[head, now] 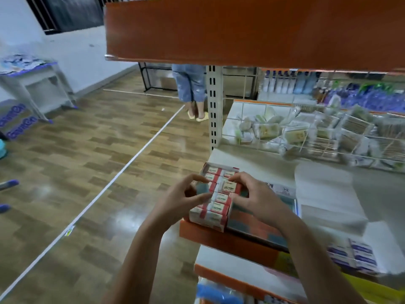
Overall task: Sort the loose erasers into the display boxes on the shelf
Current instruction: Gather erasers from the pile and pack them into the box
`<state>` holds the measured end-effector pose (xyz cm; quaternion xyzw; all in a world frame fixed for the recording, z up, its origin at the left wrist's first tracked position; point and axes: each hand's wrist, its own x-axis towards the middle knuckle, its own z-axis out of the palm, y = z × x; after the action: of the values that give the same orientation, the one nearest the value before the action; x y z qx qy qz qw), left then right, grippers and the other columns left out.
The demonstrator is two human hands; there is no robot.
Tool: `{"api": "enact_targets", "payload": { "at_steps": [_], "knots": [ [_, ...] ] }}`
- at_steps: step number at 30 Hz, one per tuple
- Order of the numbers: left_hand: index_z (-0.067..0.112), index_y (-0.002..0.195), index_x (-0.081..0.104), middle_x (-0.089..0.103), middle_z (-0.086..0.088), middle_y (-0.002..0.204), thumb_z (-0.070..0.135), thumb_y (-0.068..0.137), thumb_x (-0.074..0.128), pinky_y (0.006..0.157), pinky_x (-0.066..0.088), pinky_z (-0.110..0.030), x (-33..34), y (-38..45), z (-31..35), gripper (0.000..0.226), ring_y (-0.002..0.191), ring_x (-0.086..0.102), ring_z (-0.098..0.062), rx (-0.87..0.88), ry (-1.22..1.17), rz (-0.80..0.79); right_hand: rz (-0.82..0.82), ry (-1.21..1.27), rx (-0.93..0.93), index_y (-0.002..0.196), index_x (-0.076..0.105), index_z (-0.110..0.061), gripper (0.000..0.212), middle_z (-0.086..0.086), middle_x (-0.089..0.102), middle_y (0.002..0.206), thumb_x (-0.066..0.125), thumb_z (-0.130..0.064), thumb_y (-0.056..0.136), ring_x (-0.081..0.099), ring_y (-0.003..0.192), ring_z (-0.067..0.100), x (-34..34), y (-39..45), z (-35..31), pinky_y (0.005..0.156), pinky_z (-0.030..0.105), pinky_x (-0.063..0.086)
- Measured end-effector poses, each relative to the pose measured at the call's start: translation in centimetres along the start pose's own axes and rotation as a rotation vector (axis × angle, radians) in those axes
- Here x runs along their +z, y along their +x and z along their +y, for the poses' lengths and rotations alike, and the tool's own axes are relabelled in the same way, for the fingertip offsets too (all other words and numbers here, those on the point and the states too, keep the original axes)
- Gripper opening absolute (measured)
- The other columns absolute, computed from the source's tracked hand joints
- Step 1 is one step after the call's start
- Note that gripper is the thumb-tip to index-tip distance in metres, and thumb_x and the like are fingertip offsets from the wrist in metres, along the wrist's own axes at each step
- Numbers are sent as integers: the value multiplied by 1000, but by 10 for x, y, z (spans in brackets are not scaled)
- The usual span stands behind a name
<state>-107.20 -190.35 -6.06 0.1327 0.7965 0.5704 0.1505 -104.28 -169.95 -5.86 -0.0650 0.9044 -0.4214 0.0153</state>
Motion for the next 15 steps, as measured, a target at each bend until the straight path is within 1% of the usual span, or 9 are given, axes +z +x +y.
{"api": "enact_targets", "payload": {
  "at_steps": [2, 4, 5, 7, 9, 12, 15],
  "knots": [
    [26, 101, 53, 68, -8, 84, 29, 76, 70, 60, 55, -31, -12, 9, -5, 30, 74, 69, -15, -7, -25, -50, 27, -88, 19, 121, 48, -27, 33, -8, 56, 112, 58, -23, 90, 54, 96, 4, 10, 16, -5, 68, 11, 43],
    [23, 97, 49, 69, -10, 84, 38, 69, 70, 67, 57, -38, -22, 19, -12, 37, 79, 69, -22, -4, -53, -99, 76, -173, 41, 123, 49, -24, 34, -8, 49, 113, 57, -24, 90, 45, 102, 5, 16, 32, -5, 79, 15, 38],
    [23, 94, 47, 69, -9, 83, 40, 69, 69, 67, 56, -38, -25, 23, -14, 38, 79, 69, -22, 9, -67, -124, 103, -212, 53, 124, 50, -23, 35, -8, 45, 112, 57, -26, 90, 40, 105, 4, 19, 39, -4, 85, 17, 36],
    [25, 92, 46, 69, -4, 79, 39, 72, 67, 65, 53, -32, -30, 30, -19, 33, 76, 68, -17, 33, -58, -164, 146, -279, 81, 125, 53, -21, 36, -8, 40, 110, 57, -29, 90, 32, 106, 4, 21, 51, 0, 90, 19, 32],
    [26, 94, 48, 70, 1, 80, 35, 78, 64, 64, 50, -24, -33, 36, -21, 23, 75, 67, -12, 60, -23, -206, 174, -342, 121, 126, 53, -20, 37, -9, 41, 110, 57, -30, 90, 31, 106, 4, 22, 59, 3, 91, 20, 29],
    [25, 92, 56, 70, 4, 79, 27, 87, 60, 59, 47, -16, -36, 42, -19, 8, 71, 65, -3, 102, 20, -218, 206, -423, 155, 125, 52, -22, 36, -7, 49, 118, 57, -28, 90, 37, 114, 10, 20, 64, 5, 93, 23, 30],
    [21, 95, 58, 67, 3, 82, 22, 87, 61, 52, 43, -11, -40, 45, -16, 8, 63, 60, 5, 108, -3, -222, 258, -483, 167, 119, 55, -22, 30, -6, 53, 122, 58, -27, 89, 40, 117, 13, 18, 63, 8, 94, 24, 30]
  ]
}}
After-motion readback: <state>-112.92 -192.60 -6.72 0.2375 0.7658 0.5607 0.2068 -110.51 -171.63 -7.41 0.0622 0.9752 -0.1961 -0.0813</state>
